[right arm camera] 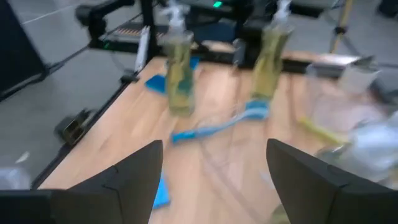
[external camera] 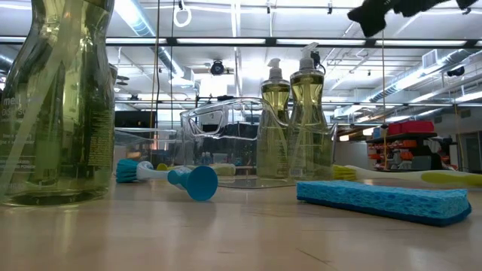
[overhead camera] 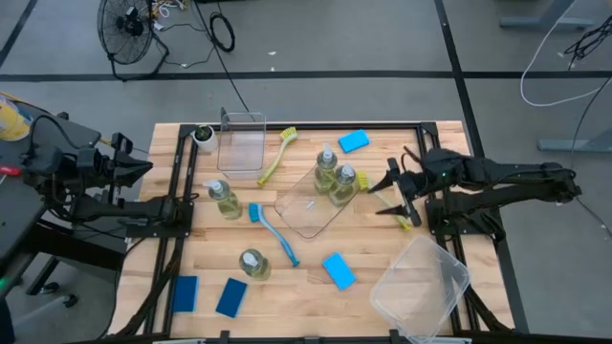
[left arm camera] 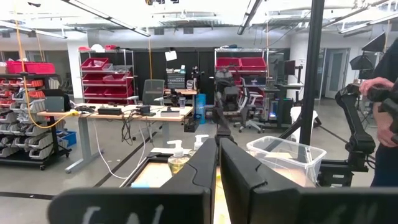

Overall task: Pick & Place Kitchen Sink Supplies
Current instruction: Put the yellow toilet brush into the transparent container

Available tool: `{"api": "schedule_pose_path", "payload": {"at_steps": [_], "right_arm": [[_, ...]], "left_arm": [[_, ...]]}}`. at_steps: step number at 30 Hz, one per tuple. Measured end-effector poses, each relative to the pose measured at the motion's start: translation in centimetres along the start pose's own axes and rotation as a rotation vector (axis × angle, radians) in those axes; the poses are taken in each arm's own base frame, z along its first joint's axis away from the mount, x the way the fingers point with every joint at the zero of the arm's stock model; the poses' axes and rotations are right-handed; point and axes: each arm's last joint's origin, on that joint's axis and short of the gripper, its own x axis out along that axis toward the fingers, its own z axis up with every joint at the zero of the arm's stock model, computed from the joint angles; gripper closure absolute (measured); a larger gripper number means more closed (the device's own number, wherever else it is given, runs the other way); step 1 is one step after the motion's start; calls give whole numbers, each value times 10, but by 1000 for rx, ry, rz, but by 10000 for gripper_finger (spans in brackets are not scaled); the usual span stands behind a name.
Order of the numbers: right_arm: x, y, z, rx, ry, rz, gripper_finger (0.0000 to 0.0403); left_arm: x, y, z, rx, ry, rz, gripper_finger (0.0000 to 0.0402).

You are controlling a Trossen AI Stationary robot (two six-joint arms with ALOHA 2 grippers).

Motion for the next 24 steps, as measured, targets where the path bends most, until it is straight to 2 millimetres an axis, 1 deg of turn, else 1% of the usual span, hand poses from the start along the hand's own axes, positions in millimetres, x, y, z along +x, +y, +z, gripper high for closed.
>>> {"api": "schedule_pose_path", "payload": {"at_steps": [4,8,12,19,22,24], "right_arm": [[4,-2,-19,64,72,-24,117],[2,-12,-34,127,173,-132,117],[-5,-23,-43,178,244,-238,117],[-16,-36,-53,274,321,-442,117],[-18,-43,-57,323,354,-531,117],[-19,-45,-60,337,384,-561,117]], "left_arm": [[0,0,0,0,0,0,376],[0,0,0,0,0,0,376],[0,0,0,0,0,0,376],[0,0,0,0,0,0,376],[0,0,0,0,0,0,376],[0,0,0,0,0,0,376]]}}
